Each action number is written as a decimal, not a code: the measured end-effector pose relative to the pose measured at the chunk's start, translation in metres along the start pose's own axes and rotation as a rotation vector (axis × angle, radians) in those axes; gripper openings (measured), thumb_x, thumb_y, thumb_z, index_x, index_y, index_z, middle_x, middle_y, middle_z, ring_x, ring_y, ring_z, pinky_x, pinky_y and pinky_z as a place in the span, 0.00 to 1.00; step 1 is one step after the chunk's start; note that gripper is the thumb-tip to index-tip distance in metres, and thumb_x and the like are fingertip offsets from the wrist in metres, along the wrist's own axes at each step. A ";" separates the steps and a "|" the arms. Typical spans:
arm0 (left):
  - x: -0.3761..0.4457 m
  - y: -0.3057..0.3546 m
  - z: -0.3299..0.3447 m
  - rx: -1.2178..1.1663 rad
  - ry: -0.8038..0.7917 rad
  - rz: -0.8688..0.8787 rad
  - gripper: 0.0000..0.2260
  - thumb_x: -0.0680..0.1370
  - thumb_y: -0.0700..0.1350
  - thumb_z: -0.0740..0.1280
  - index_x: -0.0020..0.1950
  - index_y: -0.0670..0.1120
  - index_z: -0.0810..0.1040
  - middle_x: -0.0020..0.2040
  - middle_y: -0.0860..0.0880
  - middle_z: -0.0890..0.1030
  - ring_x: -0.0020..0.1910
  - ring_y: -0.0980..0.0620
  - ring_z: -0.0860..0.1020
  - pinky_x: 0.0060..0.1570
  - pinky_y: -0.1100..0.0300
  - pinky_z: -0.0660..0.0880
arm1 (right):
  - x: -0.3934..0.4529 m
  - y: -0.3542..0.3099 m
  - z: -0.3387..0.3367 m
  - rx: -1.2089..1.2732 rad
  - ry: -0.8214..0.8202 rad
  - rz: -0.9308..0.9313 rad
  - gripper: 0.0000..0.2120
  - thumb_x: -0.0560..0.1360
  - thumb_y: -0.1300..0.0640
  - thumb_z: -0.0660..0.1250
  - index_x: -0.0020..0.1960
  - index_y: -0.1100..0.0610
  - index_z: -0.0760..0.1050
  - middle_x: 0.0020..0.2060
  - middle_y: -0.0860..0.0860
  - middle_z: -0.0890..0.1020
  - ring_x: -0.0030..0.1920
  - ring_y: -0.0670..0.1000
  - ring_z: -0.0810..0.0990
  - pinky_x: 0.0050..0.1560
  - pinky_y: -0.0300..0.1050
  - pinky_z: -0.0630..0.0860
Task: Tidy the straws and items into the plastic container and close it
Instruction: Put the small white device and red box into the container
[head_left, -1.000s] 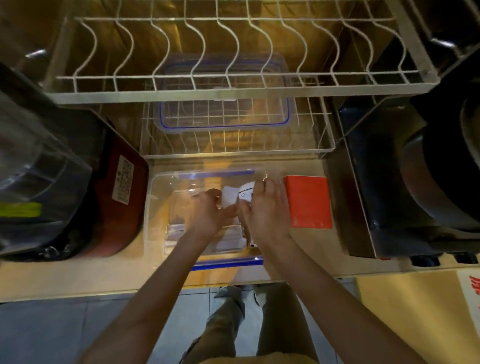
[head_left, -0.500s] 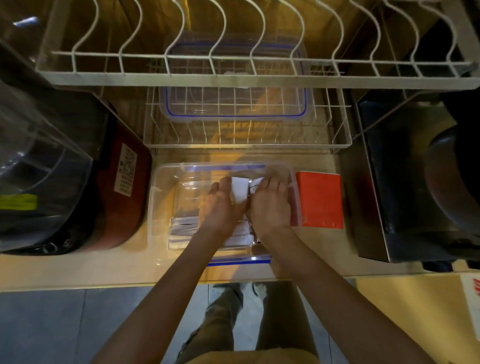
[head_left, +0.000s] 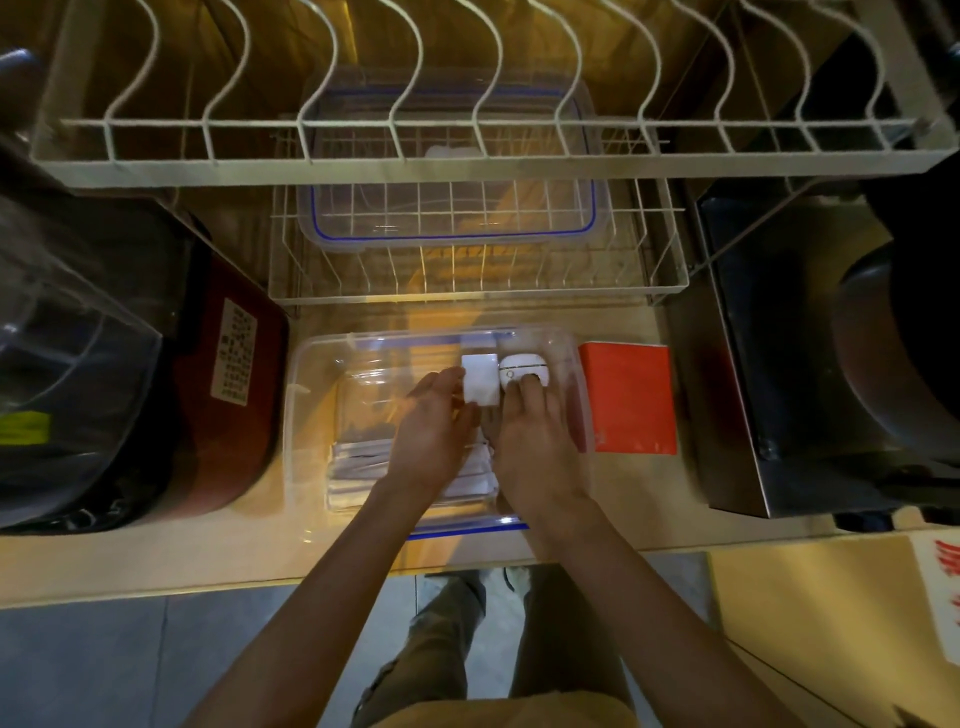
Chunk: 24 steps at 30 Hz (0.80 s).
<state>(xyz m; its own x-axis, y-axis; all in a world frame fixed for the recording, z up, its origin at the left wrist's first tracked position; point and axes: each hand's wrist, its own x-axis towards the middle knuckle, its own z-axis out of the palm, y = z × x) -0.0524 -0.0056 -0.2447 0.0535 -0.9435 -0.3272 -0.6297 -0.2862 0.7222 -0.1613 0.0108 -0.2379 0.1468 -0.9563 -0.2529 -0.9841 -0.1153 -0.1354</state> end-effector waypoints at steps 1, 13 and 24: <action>-0.001 0.001 -0.001 0.006 0.006 0.019 0.15 0.76 0.38 0.65 0.62 0.41 0.74 0.57 0.40 0.78 0.52 0.44 0.79 0.49 0.63 0.69 | 0.001 0.000 -0.001 -0.012 -0.024 -0.029 0.24 0.70 0.62 0.68 0.65 0.68 0.69 0.61 0.64 0.72 0.62 0.61 0.72 0.65 0.54 0.72; 0.006 0.024 -0.019 0.136 0.021 0.053 0.13 0.77 0.44 0.64 0.59 0.43 0.77 0.57 0.43 0.80 0.52 0.46 0.79 0.52 0.57 0.74 | -0.002 0.013 -0.028 0.714 0.136 0.046 0.11 0.77 0.65 0.59 0.59 0.63 0.74 0.57 0.56 0.77 0.57 0.50 0.75 0.57 0.38 0.71; 0.033 0.132 0.009 0.292 -0.251 0.376 0.09 0.75 0.41 0.64 0.50 0.44 0.82 0.51 0.44 0.84 0.52 0.45 0.80 0.51 0.55 0.75 | -0.040 0.071 -0.073 1.806 0.273 0.868 0.06 0.77 0.59 0.62 0.48 0.59 0.78 0.39 0.53 0.82 0.39 0.49 0.81 0.44 0.42 0.78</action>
<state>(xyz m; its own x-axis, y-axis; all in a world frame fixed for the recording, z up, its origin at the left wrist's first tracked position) -0.1412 -0.0726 -0.1655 -0.3812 -0.8928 -0.2400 -0.7612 0.1557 0.6295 -0.2446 0.0211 -0.1677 -0.4032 -0.6276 -0.6660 0.4607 0.4896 -0.7403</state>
